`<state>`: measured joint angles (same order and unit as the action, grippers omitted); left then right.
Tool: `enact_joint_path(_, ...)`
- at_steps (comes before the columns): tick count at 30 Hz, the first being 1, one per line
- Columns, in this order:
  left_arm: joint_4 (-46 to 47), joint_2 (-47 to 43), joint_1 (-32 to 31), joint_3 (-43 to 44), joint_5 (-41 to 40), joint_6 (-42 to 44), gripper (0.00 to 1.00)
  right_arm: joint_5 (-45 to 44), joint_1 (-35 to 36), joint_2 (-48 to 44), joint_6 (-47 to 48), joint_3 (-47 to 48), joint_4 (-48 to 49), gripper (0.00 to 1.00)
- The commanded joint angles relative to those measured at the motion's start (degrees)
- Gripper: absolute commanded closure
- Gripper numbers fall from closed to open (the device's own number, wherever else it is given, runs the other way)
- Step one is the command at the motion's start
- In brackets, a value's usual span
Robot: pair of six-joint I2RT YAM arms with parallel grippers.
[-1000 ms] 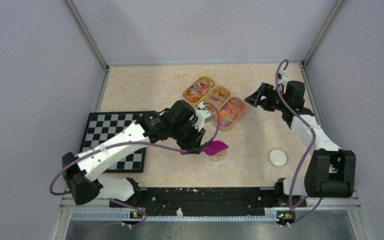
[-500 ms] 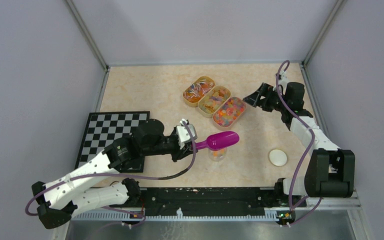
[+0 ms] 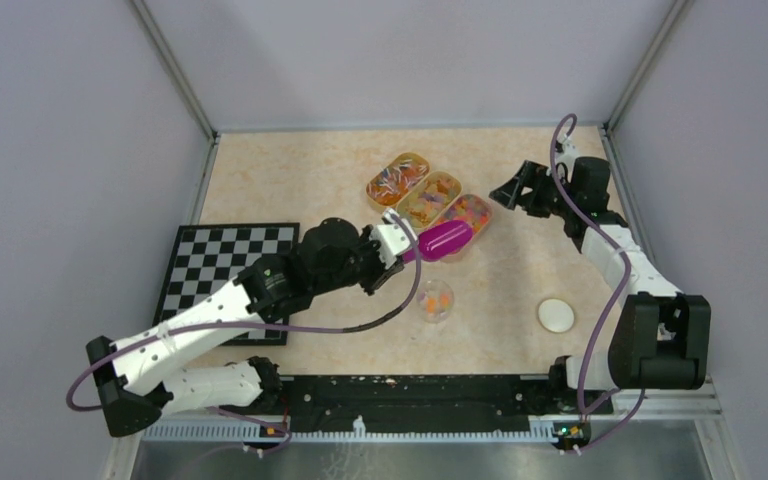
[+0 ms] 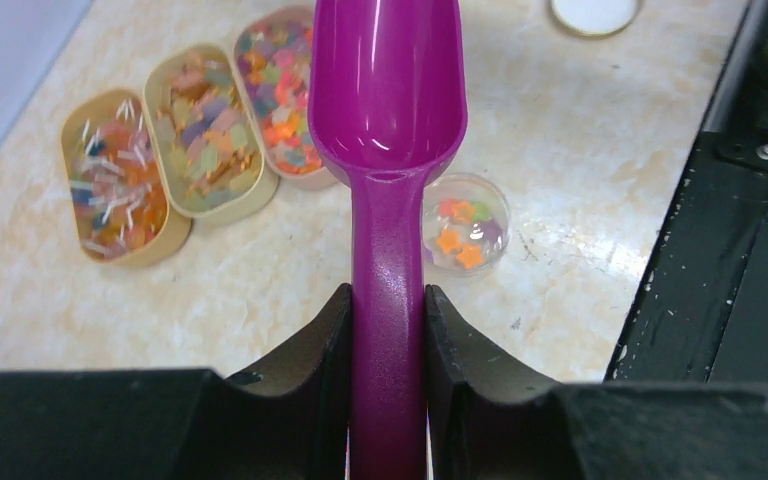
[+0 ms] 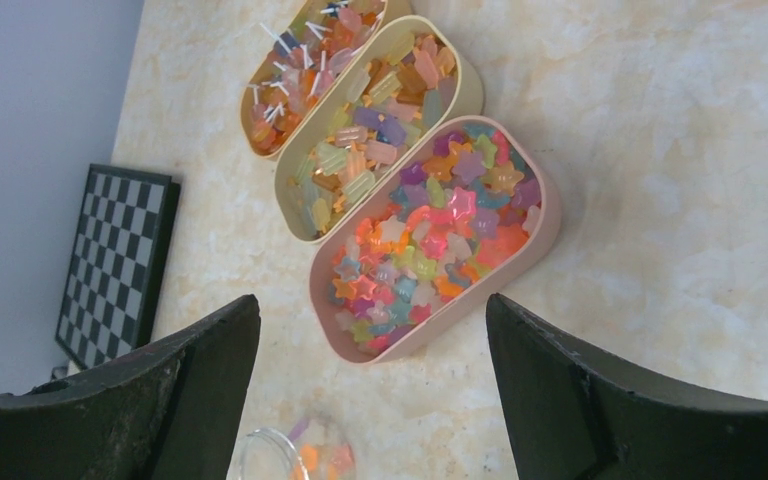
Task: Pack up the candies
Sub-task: Scoop the fake candies from the storage box.
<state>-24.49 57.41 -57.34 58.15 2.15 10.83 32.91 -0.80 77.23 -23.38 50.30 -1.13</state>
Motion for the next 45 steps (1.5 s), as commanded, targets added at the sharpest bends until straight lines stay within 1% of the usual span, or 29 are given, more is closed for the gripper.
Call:
enact_joint_path(1,-6.37,6.27,0.06,10.66,-8.04,-5.85,1.00,-2.32,-0.16,1.88,3.76,5.74,-2.06,0.18)
enact_joint_path(3,-9.03,10.59,0.46,14.87,-8.49,-7.43,1.00,-2.02,-0.25,2.23,3.11,5.44,-0.91,0.19)
enact_joint_path(7,-14.18,18.12,1.77,22.63,-6.27,-10.46,1.00,-2.07,-0.21,3.18,2.24,4.78,0.44,0.19)
enact_joint_path(11,-17.40,23.91,2.63,27.96,-4.82,-11.53,1.00,-3.20,-0.26,6.39,3.62,7.85,-0.01,0.21)
enact_joint_path(13,-17.47,25.87,4.38,29.14,-1.55,-12.27,1.00,-3.54,-0.26,8.58,4.39,9.65,0.20,0.23)
enact_joint_path(16,-16.67,28.56,9.79,29.03,6.60,-11.82,1.00,-4.51,-0.24,12.54,5.26,12.30,-0.37,0.25)
enact_joint_path(18,-16.81,30.58,12.80,29.82,9.35,-11.97,1.00,-4.58,-0.26,15.11,6.00,14.29,-1.75,0.26)
enact_joint_path(21,-17.61,33.56,13.91,32.12,9.22,-11.36,1.00,-6.28,-0.26,18.03,6.74,15.89,-2.28,0.26)
enact_joint_path(23,-19.82,36.99,14.09,35.56,9.34,-9.86,1.00,-6.22,-0.26,20.37,6.99,17.00,-2.40,0.28)
enact_joint_path(27,-26.28,45.94,14.10,44.47,10.46,-9.13,1.00,-4.81,-0.26,25.26,7.31,19.12,-4.19,0.32)
enact_joint_path(31,-33.92,53.24,14.10,53.19,9.46,-6.79,1.00,-2.88,-0.26,28.52,7.71,20.77,-4.89,0.40)
enact_joint_path(34,-34.63,55.52,14.18,53.77,7.13,-6.34,1.00,-2.46,-0.26,30.19,7.81,21.85,-5.43,0.41)
enact_joint_path(40,-34.27,58.45,14.44,53.79,7.34,-5.82,1.00,-2.05,0.16,31.00,7.73,21.58,-3.92,0.43)
enact_joint_path(45,-33.04,60.06,14.80,53.81,7.79,-5.56,1.00,-1.65,0.34,32.39,8.17,22.89,-4.55,0.49)
